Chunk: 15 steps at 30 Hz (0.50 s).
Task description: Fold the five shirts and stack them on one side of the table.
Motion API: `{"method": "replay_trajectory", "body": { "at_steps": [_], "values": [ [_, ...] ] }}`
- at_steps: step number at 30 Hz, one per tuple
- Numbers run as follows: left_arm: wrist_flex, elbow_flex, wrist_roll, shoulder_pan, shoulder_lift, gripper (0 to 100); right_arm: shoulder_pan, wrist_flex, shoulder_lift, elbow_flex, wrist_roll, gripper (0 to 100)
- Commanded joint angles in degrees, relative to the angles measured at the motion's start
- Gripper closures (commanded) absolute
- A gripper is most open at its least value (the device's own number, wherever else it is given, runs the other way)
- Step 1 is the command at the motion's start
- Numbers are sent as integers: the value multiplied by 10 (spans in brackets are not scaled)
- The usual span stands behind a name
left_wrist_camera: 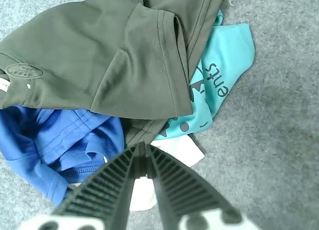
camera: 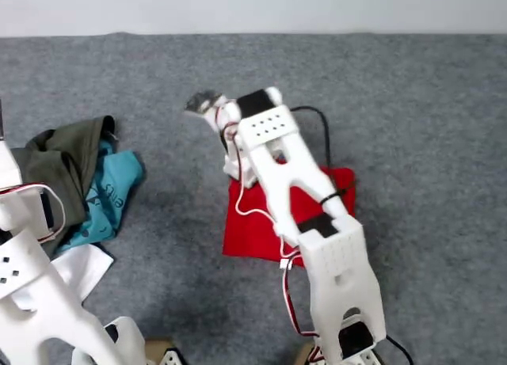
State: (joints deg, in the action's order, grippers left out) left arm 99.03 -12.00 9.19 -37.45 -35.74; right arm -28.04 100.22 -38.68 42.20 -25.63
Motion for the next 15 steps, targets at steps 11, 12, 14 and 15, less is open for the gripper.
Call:
{"method": "replay_trajectory", "body": {
  "at_steps": [11, 12, 14, 15],
  "values": [
    [13, 2, -3, 2, -12, 994, 76, 28, 282, -240, 203, 990],
    [13, 2, -3, 2, -12, 994, 87, 27, 304, -270, 228, 990],
    [13, 2, -3, 2, -11, 994, 103, 26, 339, -323, 275, 987],
    [13, 2, -3, 2, -11, 994, 109, 26, 352, -345, 300, 987]
  ]
}}
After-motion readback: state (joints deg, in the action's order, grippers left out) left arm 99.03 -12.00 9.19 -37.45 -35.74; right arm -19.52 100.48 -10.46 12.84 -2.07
